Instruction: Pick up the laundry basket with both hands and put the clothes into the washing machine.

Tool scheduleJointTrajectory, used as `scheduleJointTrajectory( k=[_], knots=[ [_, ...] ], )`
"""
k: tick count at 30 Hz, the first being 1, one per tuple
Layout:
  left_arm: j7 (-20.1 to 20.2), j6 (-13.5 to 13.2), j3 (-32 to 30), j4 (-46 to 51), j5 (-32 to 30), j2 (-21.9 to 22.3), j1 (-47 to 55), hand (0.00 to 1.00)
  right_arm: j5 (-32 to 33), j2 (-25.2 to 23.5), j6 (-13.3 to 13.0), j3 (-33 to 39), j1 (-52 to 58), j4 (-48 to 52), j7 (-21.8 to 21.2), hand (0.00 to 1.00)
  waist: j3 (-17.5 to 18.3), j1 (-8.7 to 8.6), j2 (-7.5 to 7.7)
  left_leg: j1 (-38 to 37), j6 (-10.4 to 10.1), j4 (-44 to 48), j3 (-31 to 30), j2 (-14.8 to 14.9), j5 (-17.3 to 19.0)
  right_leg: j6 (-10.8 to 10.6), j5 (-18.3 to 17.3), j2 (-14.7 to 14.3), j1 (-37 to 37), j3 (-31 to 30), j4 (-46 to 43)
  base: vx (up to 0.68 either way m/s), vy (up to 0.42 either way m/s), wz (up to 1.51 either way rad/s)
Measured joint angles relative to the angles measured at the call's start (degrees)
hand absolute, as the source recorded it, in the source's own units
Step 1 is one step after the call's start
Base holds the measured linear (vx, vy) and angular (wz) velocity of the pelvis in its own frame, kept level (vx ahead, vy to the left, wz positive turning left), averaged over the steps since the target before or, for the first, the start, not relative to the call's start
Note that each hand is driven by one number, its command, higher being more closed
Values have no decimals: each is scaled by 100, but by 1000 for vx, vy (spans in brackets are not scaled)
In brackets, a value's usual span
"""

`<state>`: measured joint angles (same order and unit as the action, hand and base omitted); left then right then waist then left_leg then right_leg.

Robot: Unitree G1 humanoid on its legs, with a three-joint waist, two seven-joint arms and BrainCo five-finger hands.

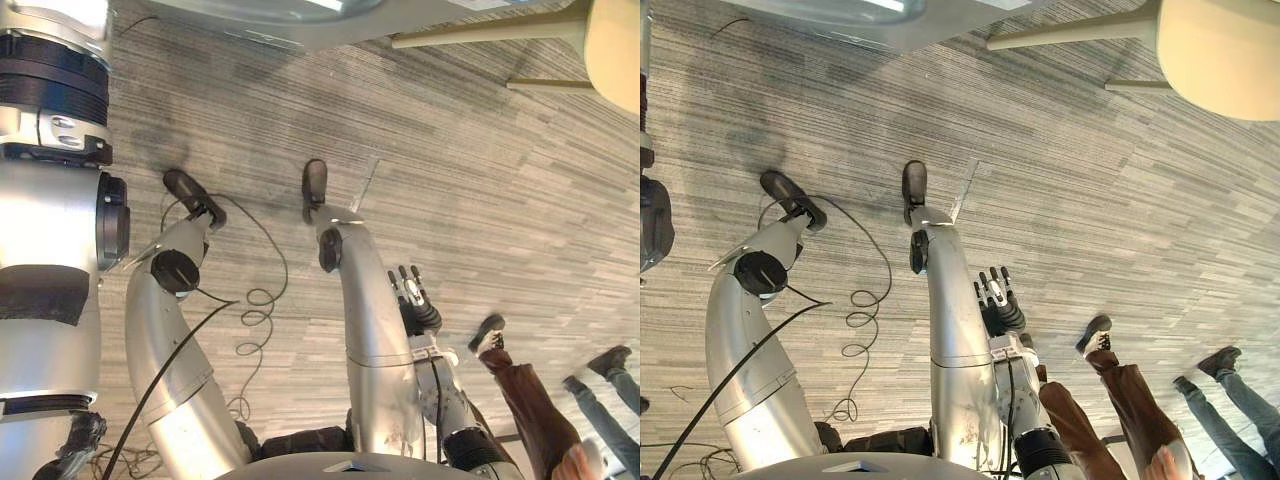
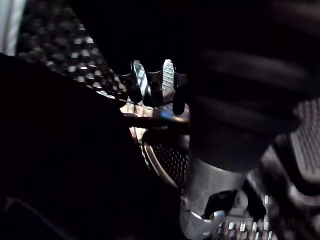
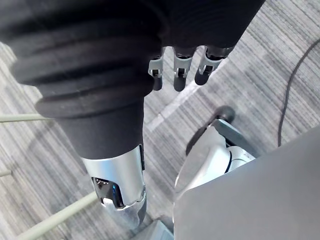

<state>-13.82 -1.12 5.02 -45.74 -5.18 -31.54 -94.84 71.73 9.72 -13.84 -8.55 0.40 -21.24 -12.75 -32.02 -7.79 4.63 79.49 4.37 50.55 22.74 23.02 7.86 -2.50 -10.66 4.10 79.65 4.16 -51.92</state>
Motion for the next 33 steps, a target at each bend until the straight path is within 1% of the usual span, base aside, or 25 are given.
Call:
scheduleJointTrajectory(
  k=[1, 2, 4, 7, 9, 14, 15, 17, 19, 21, 24, 26, 29, 31, 33],
  knots=[
    [-99, -74, -124, 48, 472, 20, 63, 0, -12, 0, -3, 17, -25, 1, 81, 0, 0, 4, -2, -11, -3, -42, -32, -30, -40, 1, 0, 25, -28, 39, 5, -21, 3, 19],
    [-129, -119, -175, 139, 676, 21, 138, 0, -20, 0, -15, 23, -42, -2, 96, 0, -2, 2, -4, -25, -10, -75, -41, -54, -63, 5, 3, 47, -46, 60, 14, -20, 0, 18],
    [-320, -356, -310, 804, 1147, 1, 756, 0, -152, -1, -113, 28, -72, 4, 161, 0, -2, 27, -8, -121, -16, -192, -65, -105, -141, 31, 19, 76, -165, 115, 80, -20, -1, 15],
    [-432, -498, -329, 1490, 1483, 2, 1503, 0, -233, 18, -177, 43, -72, -5, 192, 0, 0, 71, -13, -299, -76, -404, -33, -204, -238, 63, 40, 140, -284, 131, 161, -21, -8, 19],
    [-515, -580, -515, 2173, 1632, 0, 2264, 0, -243, 38, -220, 43, -72, -25, 230, 0, -2, 152, -16, -465, -142, -612, 1, -257, -332, 107, 78, 151, -407, 146, 269, -25, -21, 11],
    [-722, -641, -749, 3455, 1605, -13, 3667, 0, -241, 59, -221, 58, -107, -218, 329, 0, -2, 282, -28, -854, -224, -1117, 76, -388, -596, 180, 166, 169, -684, 176, 514, -17, -29, 12],
    [-718, -650, -779, 3776, 1576, -4, 4012, 0, -245, 65, -221, 74, -108, -247, 333, 0, -3, 299, -72, -955, -232, -1263, 72, -429, -678, 197, 185, 176, -777, 209, 591, -9, -35, 13],
    [-707, -685, -855, 4140, 1419, 12, 4468, 0, -246, 74, -219, 84, -122, -296, 335, 0, -8, 309, -105, -1076, -254, -1425, 65, -464, -768, 216, 218, 178, -899, 254, 699, -4, -35, 11],
    [-657, -693, -1035, 4496, 1143, 137, 5082, 0, -250, 79, -218, 84, -143, -391, 335, 0, -4, 334, -125, -1253, -323, -1671, 73, -541, -881, 240, 242, 184, -1016, 272, 804, -3, -42, 11],
    [-568, -695, -1147, 4566, 907, 286, 5398, 0, -250, 114, -215, 84, -149, -453, 335, 0, -5, 388, -168, -1317, -389, -1811, 81, -553, -941, 264, 270, 181, -1077, 310, 886, 2, -42, 9],
    [-398, -640, -1181, 4456, 594, 467, 5585, 0, -247, 151, -162, 83, -157, -465, 334, 0, -6, 422, -169, -1344, -388, -1966, 91, -572, -1037, 272, 274, 181, -1081, 353, 928, 2, -43, 8],
    [-301, -581, -1181, 4218, 419, 528, 5520, 0, -245, 168, -97, 83, -172, -466, 334, 0, -6, 415, -169, -1336, -406, -1993, 88, -566, -1064, 272, 273, 181, -1078, 390, 939, -1, -41, 5],
    [-193, -375, -1189, 3761, 202, 520, 5283, 0, -240, 170, -87, 79, -179, -471, 331, 0, -6, 398, -169, -1282, -433, -2045, 87, -554, -1083, 281, 288, 169, -1040, 423, 1000, -4, -37, 0],
    [-146, -323, -1189, 3537, 137, 513, 5037, 0, -229, 177, -84, 80, -199, -461, 330, 0, -6, 388, -169, -1149, -461, -2092, 92, -539, -1108, 287, 326, 158, -937, 461, 1071, -1, -18, 0],
    [-81, -234, -1180, 3257, 107, 513, 4760, 0, -224, 190, -87, 80, -322, -495, 331, 0, -7, 373, -167, -1029, -429, -2067, 92, -533, -1135, 316, 357, 159, -831, 468, 1072, 0, 0, 0]
  ],
)
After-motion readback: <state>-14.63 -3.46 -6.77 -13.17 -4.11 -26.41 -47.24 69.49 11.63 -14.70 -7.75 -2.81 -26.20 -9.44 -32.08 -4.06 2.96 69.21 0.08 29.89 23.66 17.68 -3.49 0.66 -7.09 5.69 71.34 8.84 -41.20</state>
